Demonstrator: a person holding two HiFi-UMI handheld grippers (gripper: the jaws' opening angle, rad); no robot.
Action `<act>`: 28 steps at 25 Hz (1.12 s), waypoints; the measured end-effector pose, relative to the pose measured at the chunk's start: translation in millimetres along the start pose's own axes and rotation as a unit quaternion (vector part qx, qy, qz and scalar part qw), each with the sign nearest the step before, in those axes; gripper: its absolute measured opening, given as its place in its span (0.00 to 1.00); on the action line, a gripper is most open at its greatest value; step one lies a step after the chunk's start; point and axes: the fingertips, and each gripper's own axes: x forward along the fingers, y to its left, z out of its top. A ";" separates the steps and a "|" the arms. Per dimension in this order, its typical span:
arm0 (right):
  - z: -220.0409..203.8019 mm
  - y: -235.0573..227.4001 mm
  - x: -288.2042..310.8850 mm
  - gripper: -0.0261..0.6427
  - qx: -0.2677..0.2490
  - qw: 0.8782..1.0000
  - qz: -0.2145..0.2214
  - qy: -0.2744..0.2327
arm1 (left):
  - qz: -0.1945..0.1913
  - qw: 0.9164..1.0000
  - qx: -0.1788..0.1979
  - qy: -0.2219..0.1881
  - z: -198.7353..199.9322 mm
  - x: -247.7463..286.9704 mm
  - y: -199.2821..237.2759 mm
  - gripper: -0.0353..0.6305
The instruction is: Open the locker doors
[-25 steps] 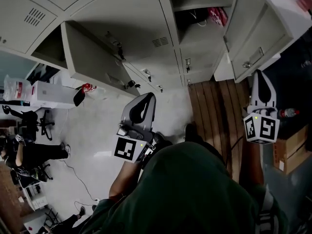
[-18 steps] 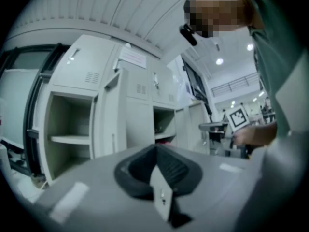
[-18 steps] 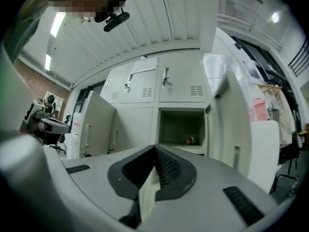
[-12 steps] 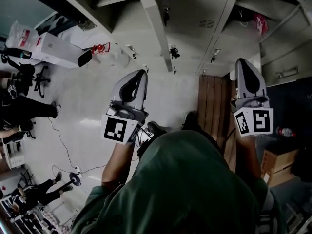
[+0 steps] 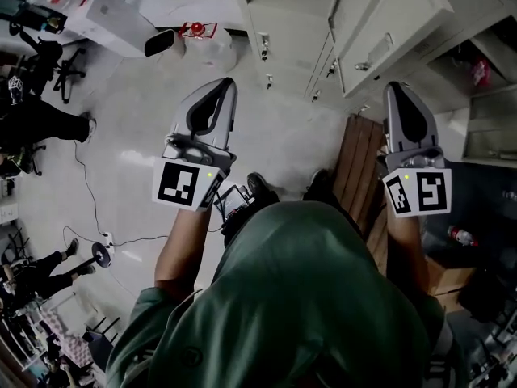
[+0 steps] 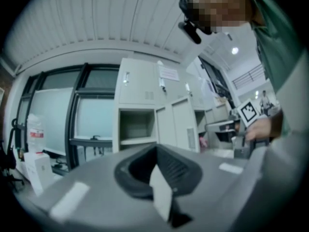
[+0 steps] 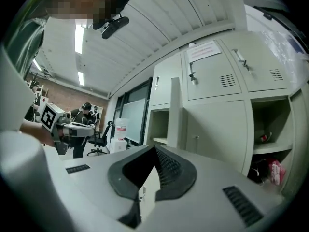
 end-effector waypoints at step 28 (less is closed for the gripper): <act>-126.4 147.2 216.2 0.05 0.022 0.992 0.063 0.103 | 0.057 0.996 -0.048 0.045 -105.0 -45.3 177.6 0.06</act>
